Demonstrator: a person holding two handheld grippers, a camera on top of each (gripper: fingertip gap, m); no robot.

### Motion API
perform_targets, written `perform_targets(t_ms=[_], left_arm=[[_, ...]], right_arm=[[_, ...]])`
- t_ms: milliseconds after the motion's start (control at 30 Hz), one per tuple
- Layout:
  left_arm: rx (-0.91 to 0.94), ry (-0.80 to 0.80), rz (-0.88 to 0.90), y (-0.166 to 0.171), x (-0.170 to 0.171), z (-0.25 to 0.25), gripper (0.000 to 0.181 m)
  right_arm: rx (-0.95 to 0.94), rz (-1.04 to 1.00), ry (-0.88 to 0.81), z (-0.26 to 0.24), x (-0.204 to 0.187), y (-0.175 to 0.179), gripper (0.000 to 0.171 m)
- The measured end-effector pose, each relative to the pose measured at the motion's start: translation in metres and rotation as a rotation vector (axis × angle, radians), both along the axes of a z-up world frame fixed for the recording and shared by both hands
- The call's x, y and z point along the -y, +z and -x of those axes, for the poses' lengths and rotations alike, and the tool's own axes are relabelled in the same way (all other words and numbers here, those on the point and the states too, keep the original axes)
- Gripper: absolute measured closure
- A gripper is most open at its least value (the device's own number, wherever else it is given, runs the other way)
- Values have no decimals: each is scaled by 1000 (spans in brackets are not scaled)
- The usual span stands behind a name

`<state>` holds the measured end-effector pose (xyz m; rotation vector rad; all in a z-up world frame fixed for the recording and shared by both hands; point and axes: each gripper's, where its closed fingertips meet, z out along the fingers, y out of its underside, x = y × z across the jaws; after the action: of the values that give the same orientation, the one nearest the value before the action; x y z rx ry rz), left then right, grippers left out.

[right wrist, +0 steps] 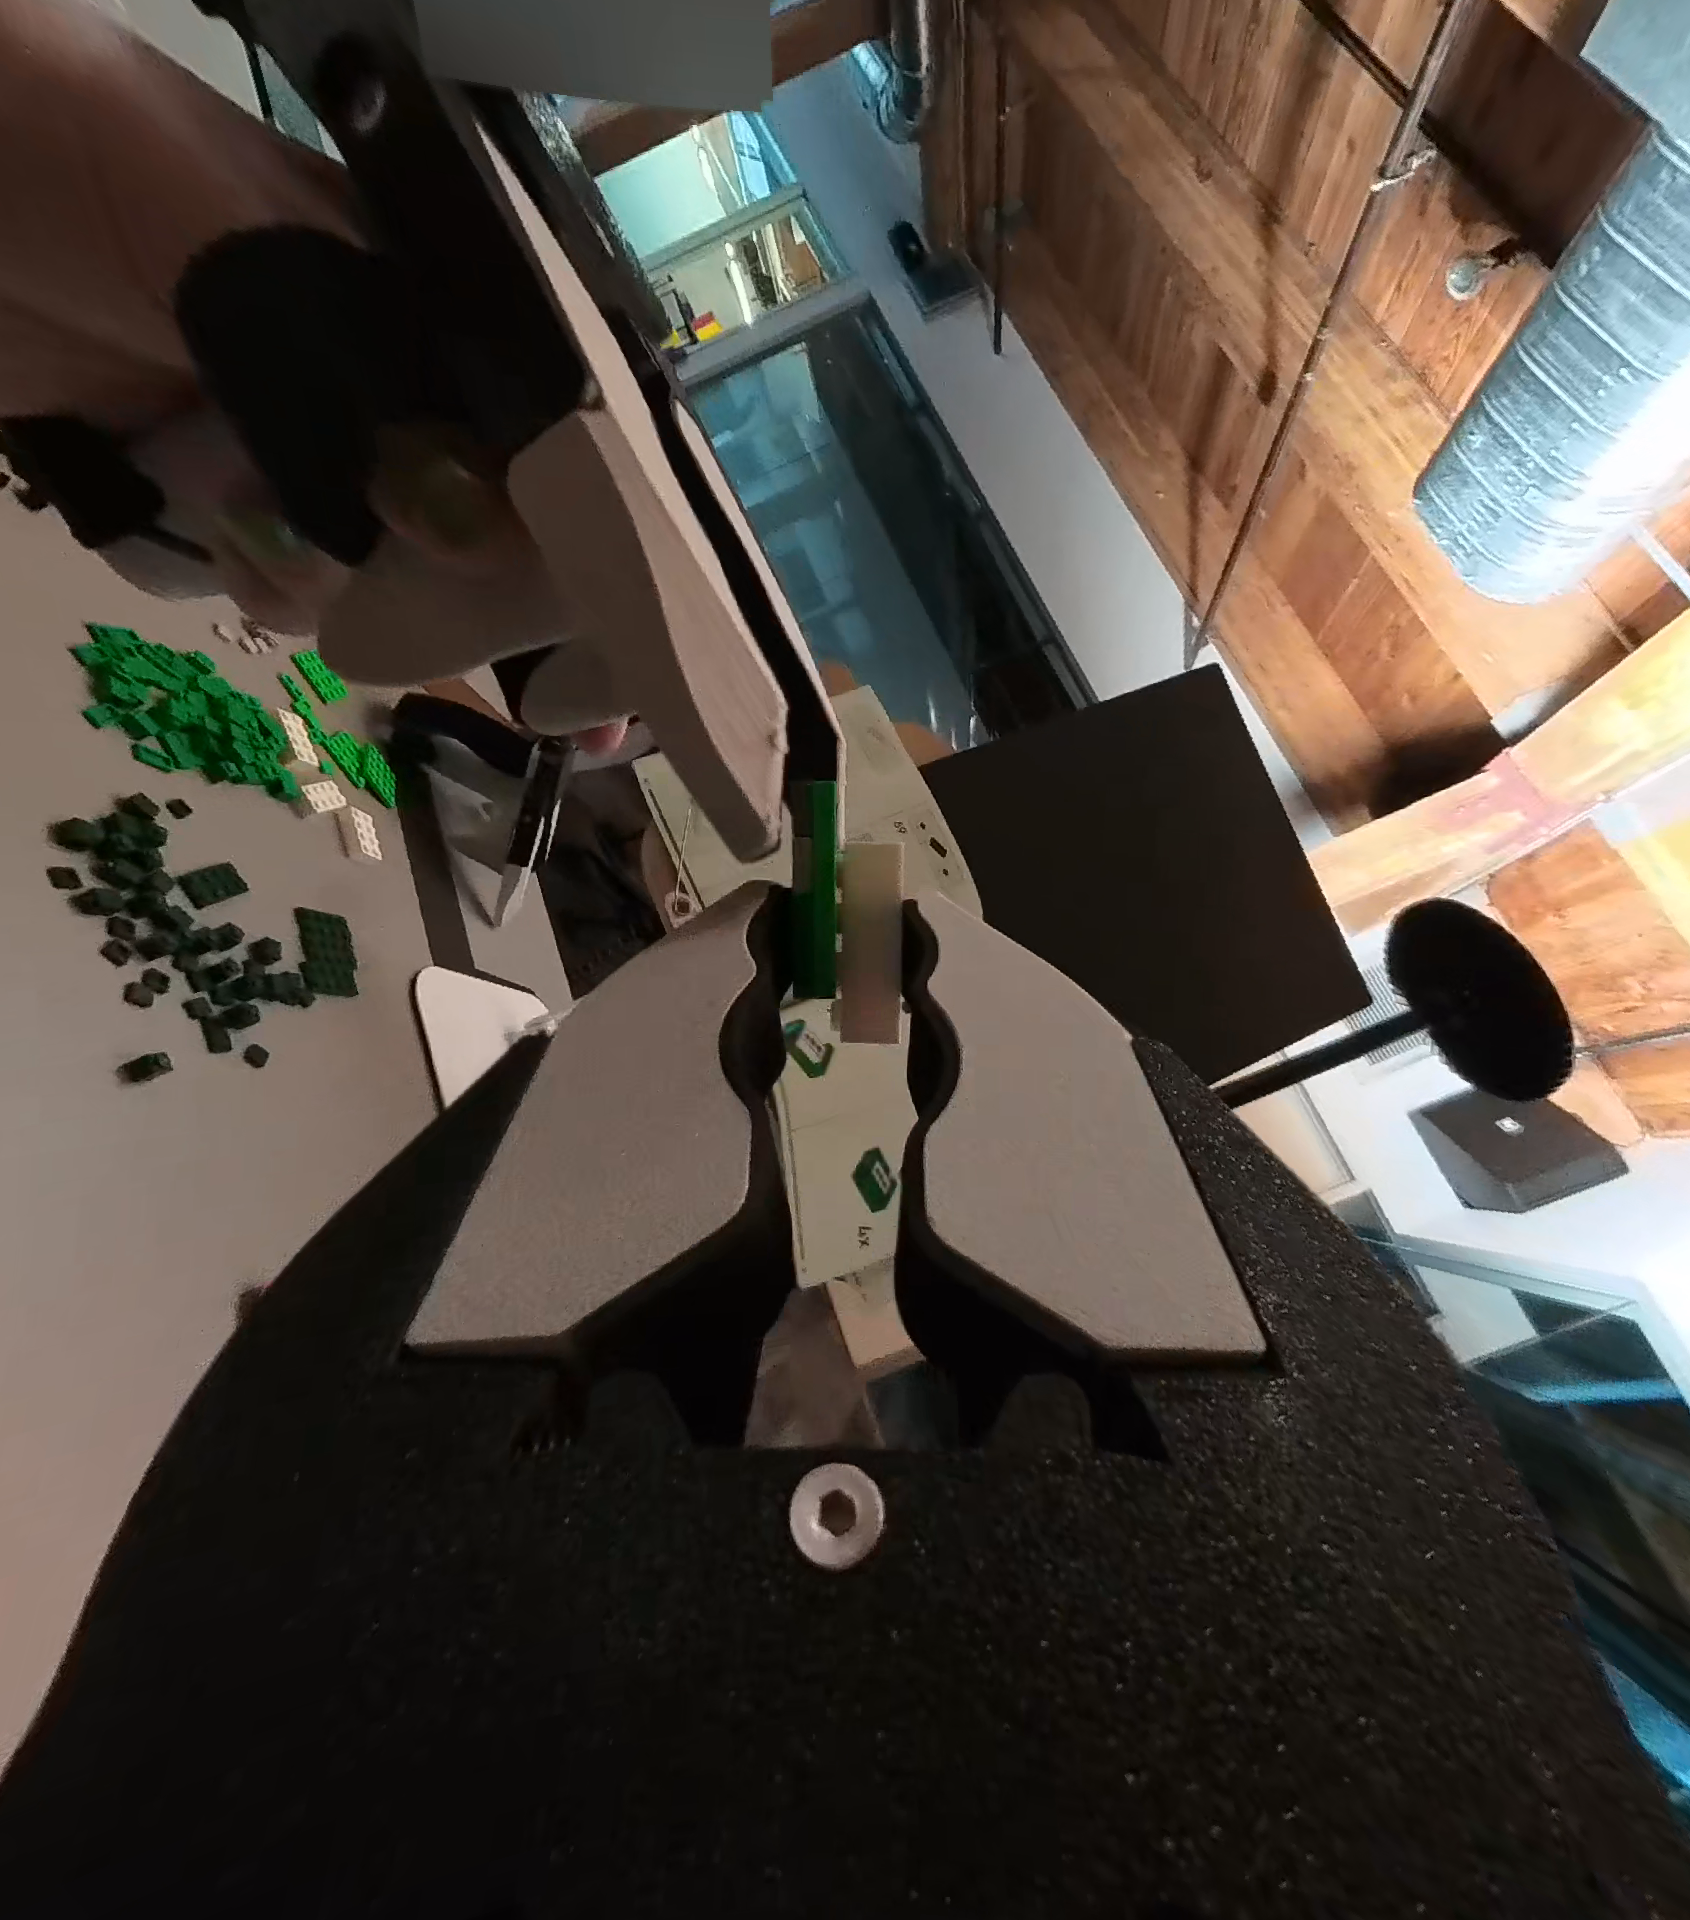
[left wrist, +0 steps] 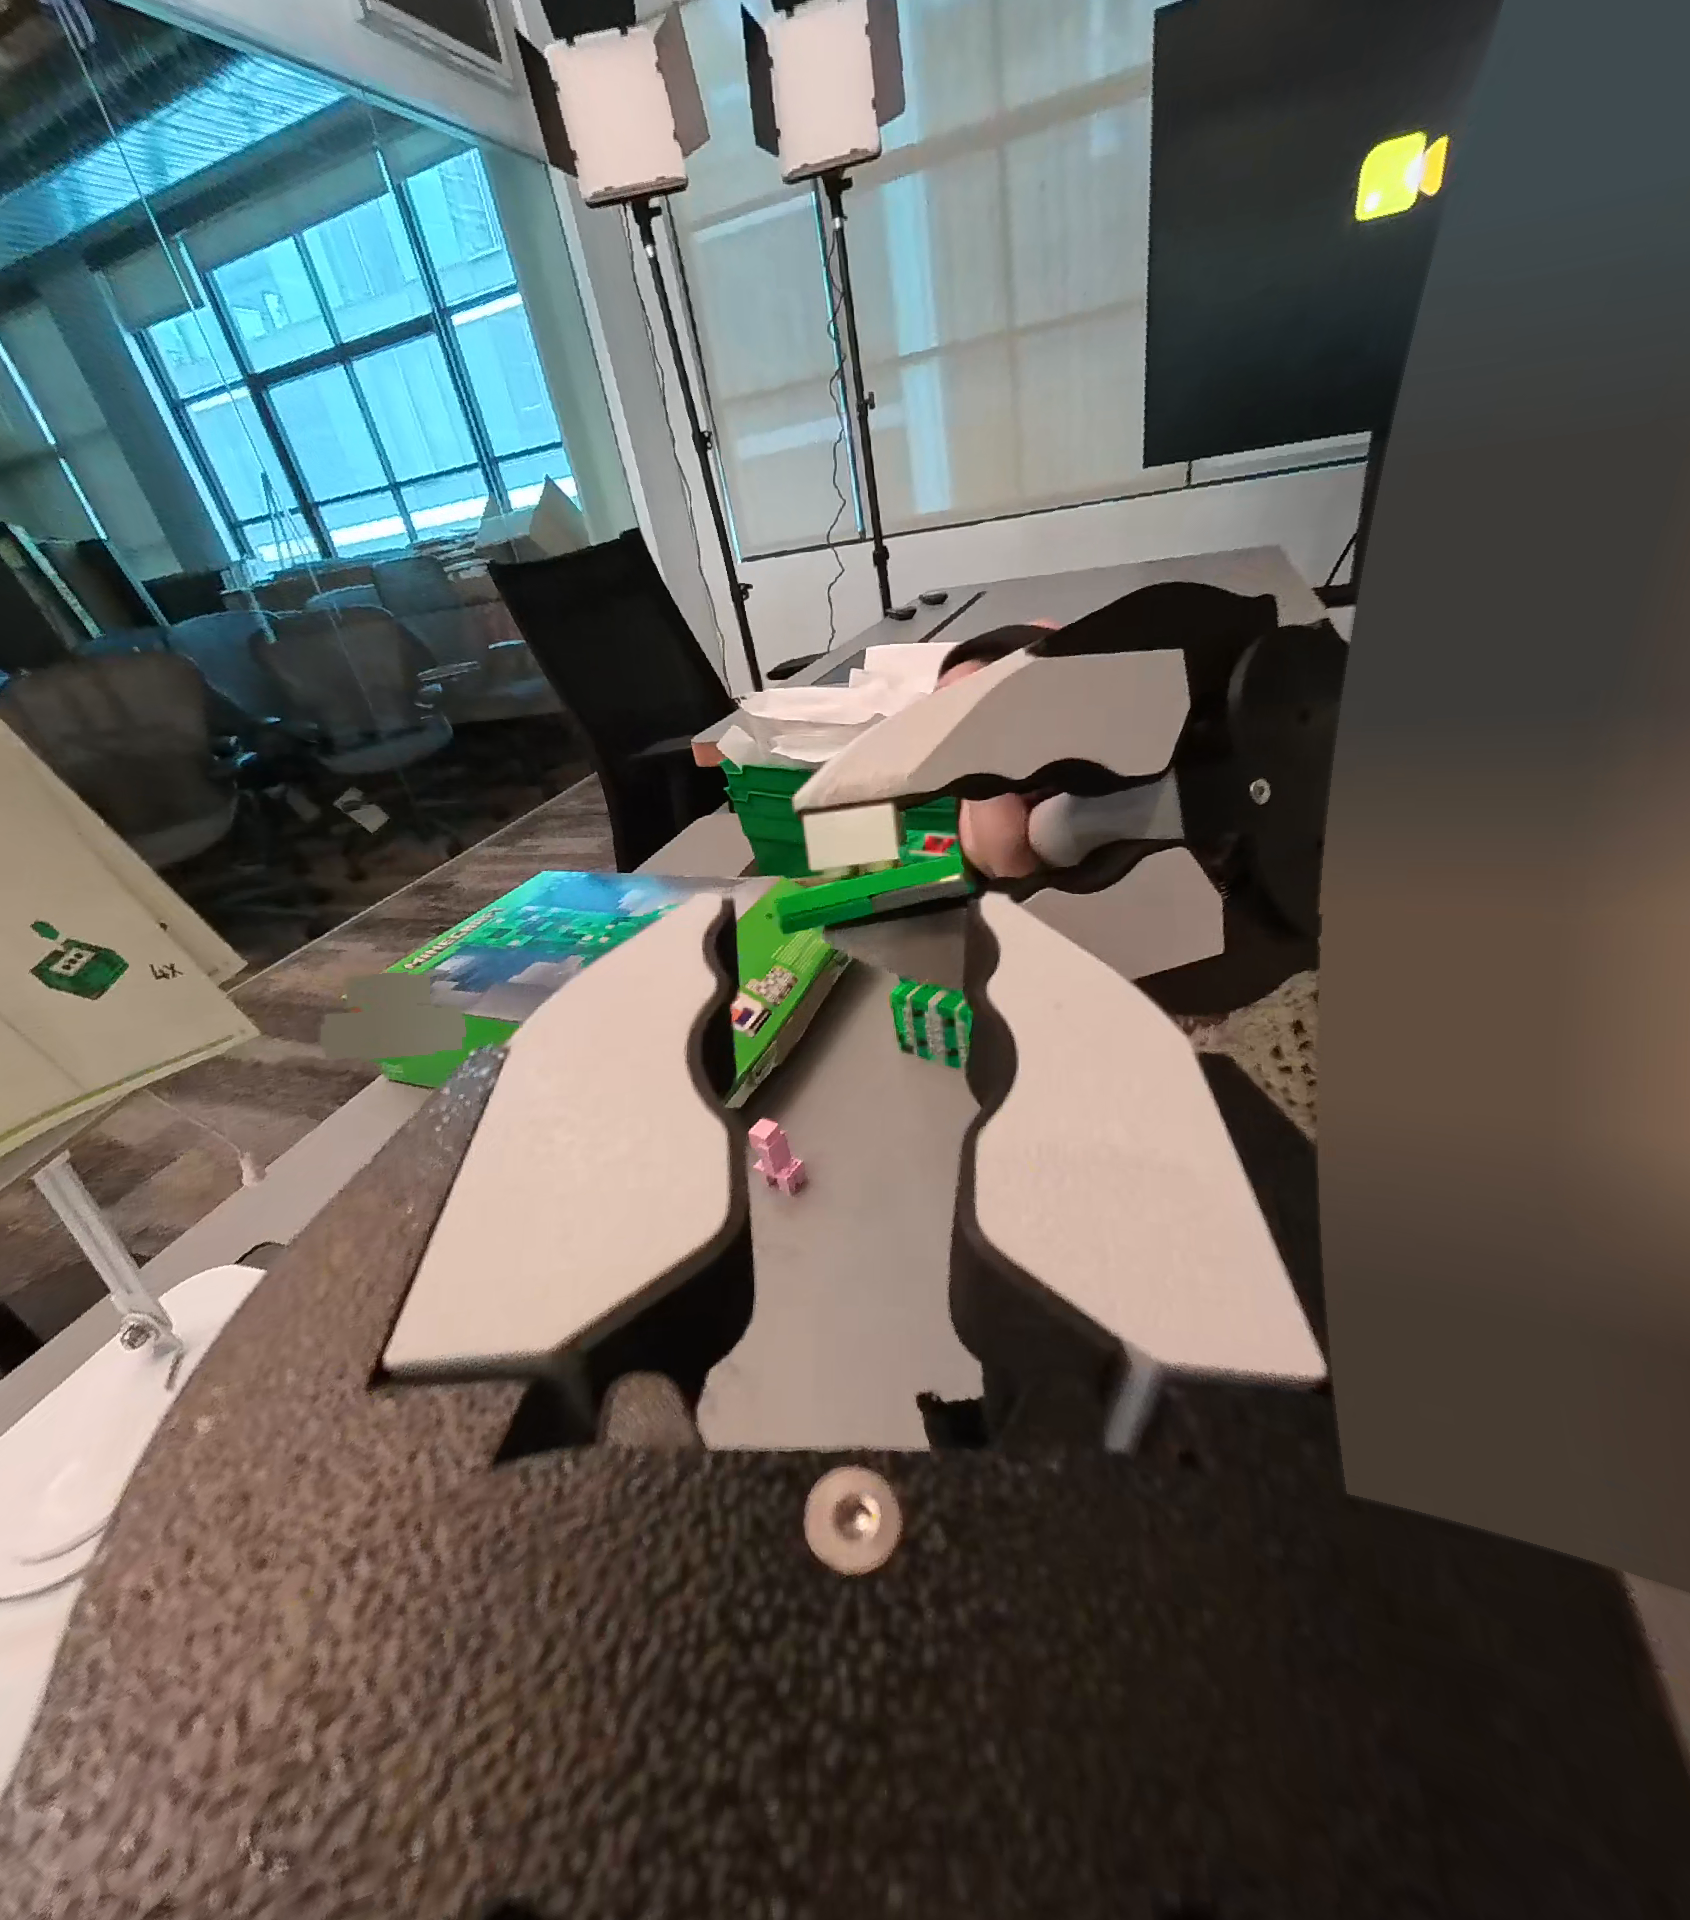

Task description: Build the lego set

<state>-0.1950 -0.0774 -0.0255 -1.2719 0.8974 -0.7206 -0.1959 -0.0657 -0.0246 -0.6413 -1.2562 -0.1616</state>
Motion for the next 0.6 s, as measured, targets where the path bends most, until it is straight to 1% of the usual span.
perform_targets(t_ms=[100, 167, 567, 600], left_arm=[[-28, 35, -8, -4, -2, -3, 148], [-33, 51, -13, -3, -3, -3, 149], [14, -35, 19, 0, 4, -6, 151], [9, -13, 6, 0, 1, -3, 171]], right_arm=[[19, -24, -38, 0, -2, -1, 152], [25, -36, -57, 0, -4, -1, 152], [5, -43, 20, -1, 6, 1, 152], [5, -36, 25, -1, 7, 2, 152]])
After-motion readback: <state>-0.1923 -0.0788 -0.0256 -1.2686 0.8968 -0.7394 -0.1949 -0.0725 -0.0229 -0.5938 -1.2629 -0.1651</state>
